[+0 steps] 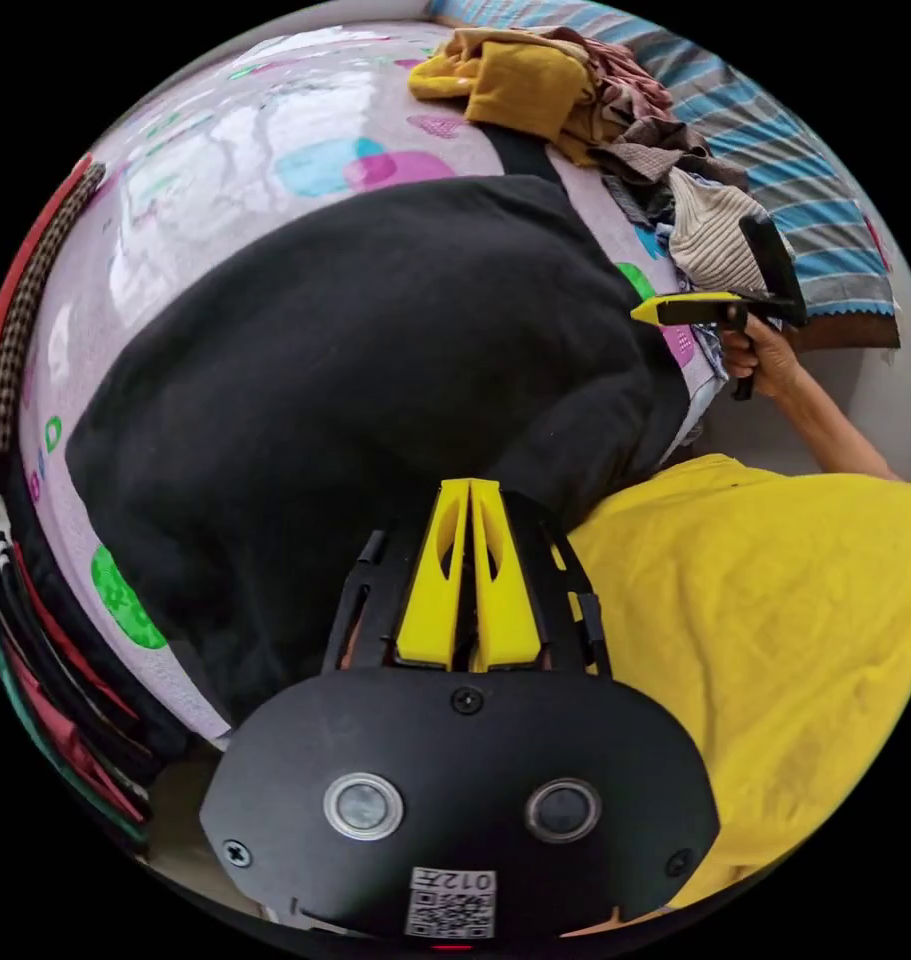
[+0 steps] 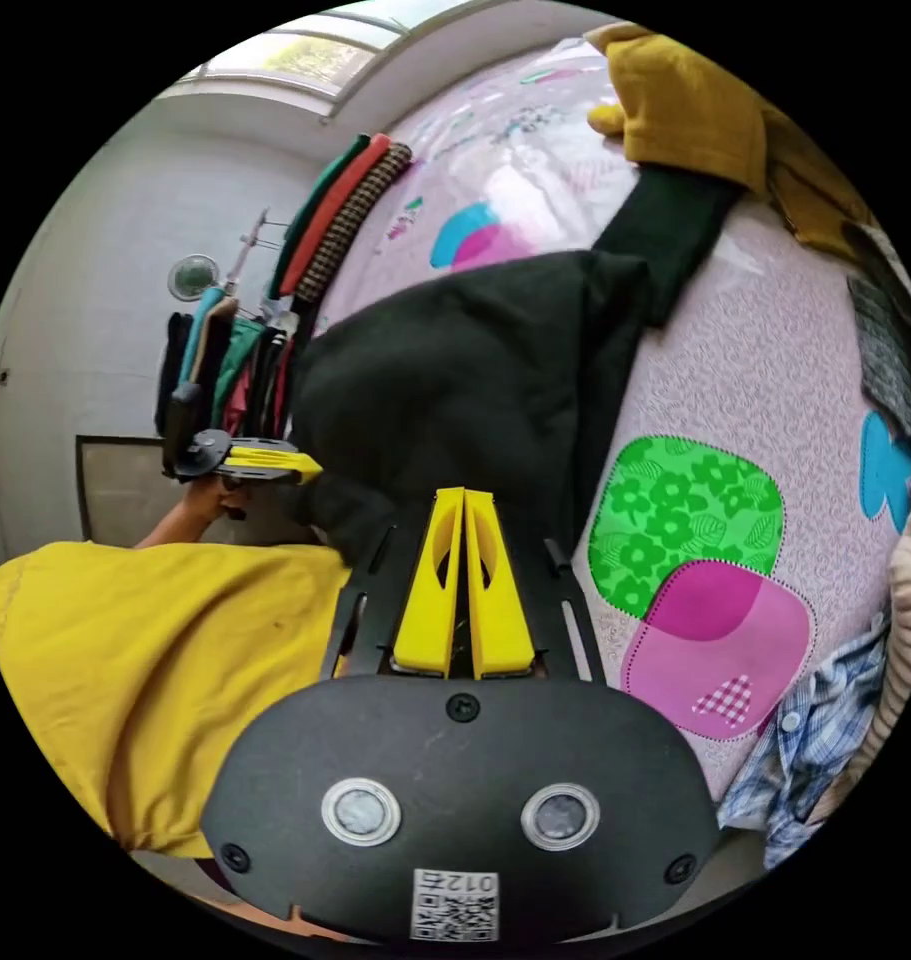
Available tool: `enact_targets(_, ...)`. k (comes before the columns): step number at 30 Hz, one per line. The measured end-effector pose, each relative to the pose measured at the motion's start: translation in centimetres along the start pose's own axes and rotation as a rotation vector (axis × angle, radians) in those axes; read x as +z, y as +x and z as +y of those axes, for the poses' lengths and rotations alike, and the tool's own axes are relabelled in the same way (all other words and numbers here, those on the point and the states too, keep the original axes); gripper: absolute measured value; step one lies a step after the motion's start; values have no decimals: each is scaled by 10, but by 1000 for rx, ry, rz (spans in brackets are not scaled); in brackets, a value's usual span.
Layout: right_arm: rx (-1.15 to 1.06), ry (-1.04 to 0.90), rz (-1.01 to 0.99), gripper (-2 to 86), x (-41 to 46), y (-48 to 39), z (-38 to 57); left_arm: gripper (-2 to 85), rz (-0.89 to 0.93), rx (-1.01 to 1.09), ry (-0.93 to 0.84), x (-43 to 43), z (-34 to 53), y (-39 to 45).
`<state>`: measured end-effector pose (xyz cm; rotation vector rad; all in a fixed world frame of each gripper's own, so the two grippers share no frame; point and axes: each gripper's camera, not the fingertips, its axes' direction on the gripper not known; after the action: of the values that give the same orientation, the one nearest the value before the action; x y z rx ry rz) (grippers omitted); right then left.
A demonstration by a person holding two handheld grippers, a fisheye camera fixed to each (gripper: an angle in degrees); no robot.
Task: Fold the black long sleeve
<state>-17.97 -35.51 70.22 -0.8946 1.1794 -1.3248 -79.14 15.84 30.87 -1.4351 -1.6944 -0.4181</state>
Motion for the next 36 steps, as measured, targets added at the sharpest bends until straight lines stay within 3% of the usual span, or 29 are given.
enact_targets(2,21,-18,111,1,24,12,3,0,95,-43,34,15,3,-21)
enact_targets(5,80,17,87,-1,31,18,1,-1,154,-62,29,22,-4,-35)
enact_targets(11,93,-5,168,-1,46,-1,-7,-1,174,23,32,9,0,-40)
enact_targets(17,41,7,231,1,43,-54,12,-1,-142,-94,116,-51,65,-64)
enact_targets(20,28,4,113,1,56,-71,29,-1,-39,-164,95,-54,98,-98)
enact_targets(23,81,-66,181,0,91,-69,33,-1,-47,-231,1,-29,114,-127)
enact_targets(27,102,-58,201,-1,121,-63,29,-1,55,-233,44,-7,116,-144)
enact_targets(36,147,-64,161,1,141,-67,22,-1,66,-161,19,-21,101,-145)
